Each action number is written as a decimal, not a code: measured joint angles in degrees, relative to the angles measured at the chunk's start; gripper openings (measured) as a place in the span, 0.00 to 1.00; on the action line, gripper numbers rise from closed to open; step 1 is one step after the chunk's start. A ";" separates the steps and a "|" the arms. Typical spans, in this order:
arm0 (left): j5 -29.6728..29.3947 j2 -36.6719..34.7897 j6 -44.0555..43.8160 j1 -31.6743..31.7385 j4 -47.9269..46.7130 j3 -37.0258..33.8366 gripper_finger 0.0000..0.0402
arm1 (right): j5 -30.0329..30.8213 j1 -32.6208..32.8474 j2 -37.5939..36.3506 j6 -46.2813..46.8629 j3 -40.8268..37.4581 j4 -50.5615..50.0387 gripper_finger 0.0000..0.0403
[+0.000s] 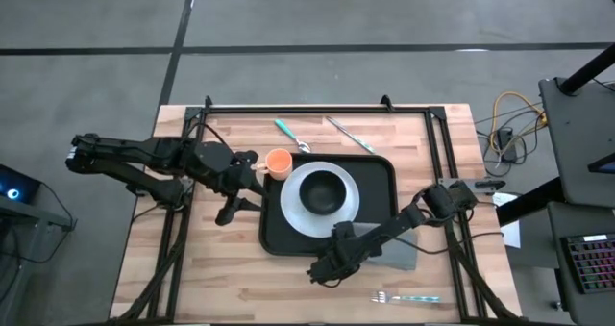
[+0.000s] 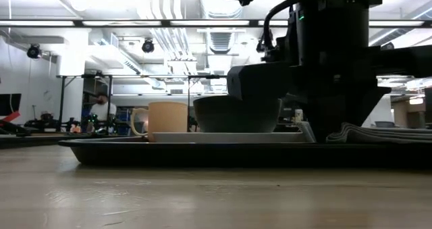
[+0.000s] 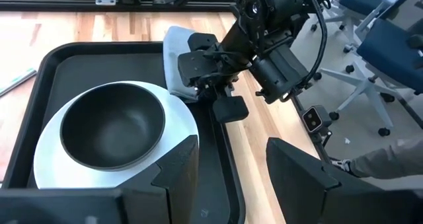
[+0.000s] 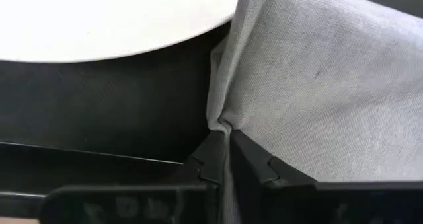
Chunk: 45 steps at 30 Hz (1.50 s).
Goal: Set up tray
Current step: Put the gray napkin on the black serving tray to the right of the white plate
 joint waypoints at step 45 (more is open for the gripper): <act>0.00 -0.63 -0.89 0.02 0.07 -0.09 0.40 | 6.25 11.15 -32.44 -24.35 8.50 -9.71 0.02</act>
